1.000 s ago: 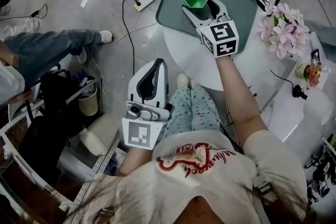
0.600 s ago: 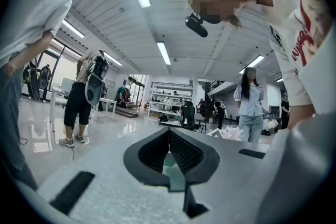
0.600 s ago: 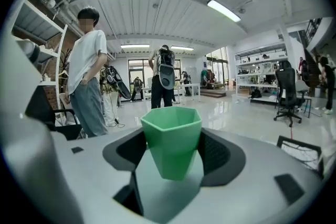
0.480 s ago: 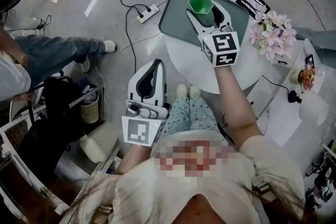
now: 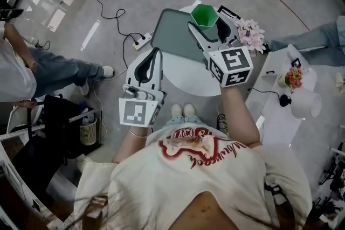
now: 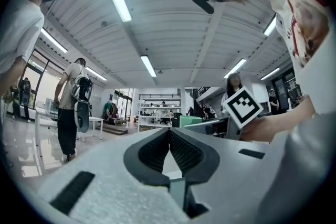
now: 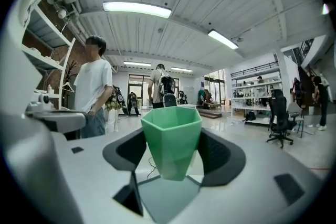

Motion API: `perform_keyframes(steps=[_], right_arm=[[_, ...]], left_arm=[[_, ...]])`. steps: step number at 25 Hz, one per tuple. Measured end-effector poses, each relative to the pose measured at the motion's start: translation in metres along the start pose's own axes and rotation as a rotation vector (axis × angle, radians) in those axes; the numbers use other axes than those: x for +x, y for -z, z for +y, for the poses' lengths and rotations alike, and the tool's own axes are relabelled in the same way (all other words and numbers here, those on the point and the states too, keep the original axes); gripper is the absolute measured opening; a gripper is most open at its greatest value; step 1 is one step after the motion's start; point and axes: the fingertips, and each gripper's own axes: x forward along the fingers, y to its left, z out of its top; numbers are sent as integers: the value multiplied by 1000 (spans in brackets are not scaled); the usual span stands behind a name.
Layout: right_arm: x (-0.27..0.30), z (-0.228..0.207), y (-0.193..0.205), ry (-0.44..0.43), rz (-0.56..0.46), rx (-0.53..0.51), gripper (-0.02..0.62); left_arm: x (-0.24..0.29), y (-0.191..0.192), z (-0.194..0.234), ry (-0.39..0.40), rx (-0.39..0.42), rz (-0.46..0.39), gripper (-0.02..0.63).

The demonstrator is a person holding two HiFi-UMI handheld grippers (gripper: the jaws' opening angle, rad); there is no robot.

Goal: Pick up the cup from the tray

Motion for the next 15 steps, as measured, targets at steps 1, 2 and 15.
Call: perform_keyframes(steps=[1,2,15], right_arm=[[-11,1,-10,-2,-13,1,311],[-20,1,-18,-3,-24,2,311],[-78,-4,-13,-27,-30,28,311]], left_arm=[[3,-6,-3,5,17,-16,14],[6,-13,-6,10,36,-35,14],[9,-23,-48,10,55,-52,14]])
